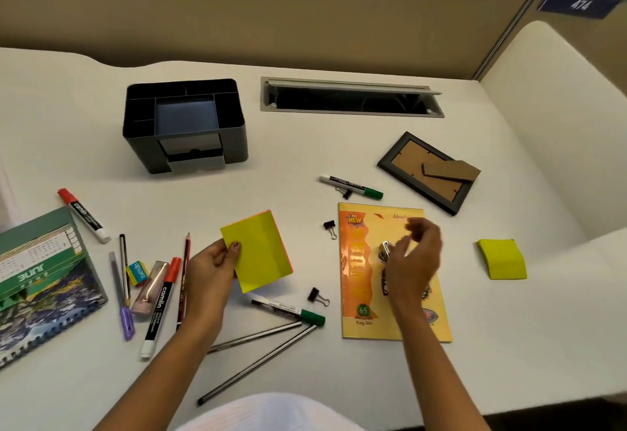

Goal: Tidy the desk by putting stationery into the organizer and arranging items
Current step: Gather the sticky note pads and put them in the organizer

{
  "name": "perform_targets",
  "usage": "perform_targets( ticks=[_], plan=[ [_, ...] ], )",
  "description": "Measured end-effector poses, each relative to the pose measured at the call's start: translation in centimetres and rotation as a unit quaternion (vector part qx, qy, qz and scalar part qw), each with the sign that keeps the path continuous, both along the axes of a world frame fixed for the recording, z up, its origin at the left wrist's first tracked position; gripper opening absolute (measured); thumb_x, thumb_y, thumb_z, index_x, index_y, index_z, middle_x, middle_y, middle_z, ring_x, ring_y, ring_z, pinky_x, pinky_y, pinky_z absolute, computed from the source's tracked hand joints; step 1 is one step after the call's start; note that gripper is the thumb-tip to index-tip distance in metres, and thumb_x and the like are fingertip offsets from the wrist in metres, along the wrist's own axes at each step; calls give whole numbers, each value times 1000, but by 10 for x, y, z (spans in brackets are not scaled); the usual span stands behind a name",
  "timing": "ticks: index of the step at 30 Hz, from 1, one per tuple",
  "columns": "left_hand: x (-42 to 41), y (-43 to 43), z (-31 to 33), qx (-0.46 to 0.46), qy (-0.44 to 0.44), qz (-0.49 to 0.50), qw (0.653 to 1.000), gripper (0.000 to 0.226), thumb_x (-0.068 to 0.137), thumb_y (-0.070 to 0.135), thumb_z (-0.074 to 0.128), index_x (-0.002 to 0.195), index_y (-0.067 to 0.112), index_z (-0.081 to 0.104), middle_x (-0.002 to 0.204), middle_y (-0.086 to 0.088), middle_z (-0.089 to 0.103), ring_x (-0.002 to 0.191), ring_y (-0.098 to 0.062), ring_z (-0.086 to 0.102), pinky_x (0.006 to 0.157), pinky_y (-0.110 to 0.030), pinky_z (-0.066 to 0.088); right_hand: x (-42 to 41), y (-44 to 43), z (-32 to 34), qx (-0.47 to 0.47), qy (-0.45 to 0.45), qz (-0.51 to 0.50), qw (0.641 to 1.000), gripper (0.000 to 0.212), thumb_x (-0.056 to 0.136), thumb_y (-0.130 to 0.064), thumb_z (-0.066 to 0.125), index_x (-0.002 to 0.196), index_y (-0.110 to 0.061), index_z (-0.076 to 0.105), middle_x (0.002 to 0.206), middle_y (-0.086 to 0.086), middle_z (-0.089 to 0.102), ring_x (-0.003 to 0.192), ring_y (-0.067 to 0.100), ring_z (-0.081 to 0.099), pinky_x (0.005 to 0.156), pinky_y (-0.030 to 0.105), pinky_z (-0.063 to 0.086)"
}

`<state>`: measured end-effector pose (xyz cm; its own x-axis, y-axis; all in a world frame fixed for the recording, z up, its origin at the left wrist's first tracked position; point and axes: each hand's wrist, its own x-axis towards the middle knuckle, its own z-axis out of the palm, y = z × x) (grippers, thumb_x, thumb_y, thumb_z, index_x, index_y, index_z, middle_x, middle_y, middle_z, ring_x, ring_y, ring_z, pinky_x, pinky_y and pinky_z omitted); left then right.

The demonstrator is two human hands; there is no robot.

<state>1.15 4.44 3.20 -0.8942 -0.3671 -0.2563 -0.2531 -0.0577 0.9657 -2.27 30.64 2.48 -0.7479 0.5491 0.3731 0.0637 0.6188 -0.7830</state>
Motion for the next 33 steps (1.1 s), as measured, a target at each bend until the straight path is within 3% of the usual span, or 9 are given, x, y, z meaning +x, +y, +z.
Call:
perform_targets(
  ticks=[3,5,10,14,17,21,25,30,33],
  plan=[
    [-2,4,1,54,-20,-10,998,21,93,15,51,112,12,59,103,-11,65,88,-25,63,82,-37,51,-7,56,-10,67,-62,-94,991,33,81,9,52,110,-6,55,112,16,55,108,31,46,80,23,30],
    [-3,7,1,69,-30,-15,997,20,93,16,51,112,13,59,104,-12,66,91,-27,63,82,-36,53,-11,86,-18,94,-117,-132,980,36,82,7,52,117,-3,54,120,24,51,115,39,41,91,36,32],
    [-6,14,3,72,-43,-31,996,23,94,14,50,114,7,60,104,-13,66,91,-28,63,79,-33,54,-11,124,-31,92,-235,-182,950,51,94,-14,50,140,4,36,148,27,30,139,42,21,115,49,16],
    [-8,17,5,72,-47,-44,995,20,94,14,51,112,10,59,104,-12,66,93,-28,63,83,-35,53,-4,138,-36,149,-250,-181,939,32,92,-6,49,122,4,53,131,32,46,121,49,40,100,53,31],
    [-8,17,5,71,-50,-47,995,20,94,15,51,111,10,61,99,-9,68,88,-24,65,81,-33,55,-3,144,-29,132,-257,-204,935,30,82,5,54,111,-4,56,126,27,46,116,47,39,96,52,33],
    [-8,18,4,77,-55,-45,995,20,94,16,51,111,10,61,98,-7,68,88,-23,66,82,-33,55,-10,156,-19,80,-301,-194,930,33,86,-4,59,117,-13,52,136,22,39,124,45,32,105,50,26],
    [-6,20,3,75,-62,-40,994,24,94,16,52,114,7,61,103,-12,67,92,-27,65,84,-35,53,-15,159,-8,43,-353,-206,912,52,83,-10,65,128,-19,40,134,25,35,120,44,32,102,46,26],
    [-1,20,0,81,-65,-37,994,31,94,16,52,122,4,58,110,-15,66,101,-31,63,84,-36,52,-24,148,3,-25,-405,-229,885,80,74,-14,76,136,-4,26,135,28,31,124,43,30,103,42,27],
    [3,21,-1,85,-59,-43,994,32,94,15,50,123,4,56,108,-12,66,100,-28,63,75,-26,56,-23,137,4,18,-387,-274,880,56,81,-7,66,127,8,38,133,30,36,123,43,33,103,43,27]
  ],
)
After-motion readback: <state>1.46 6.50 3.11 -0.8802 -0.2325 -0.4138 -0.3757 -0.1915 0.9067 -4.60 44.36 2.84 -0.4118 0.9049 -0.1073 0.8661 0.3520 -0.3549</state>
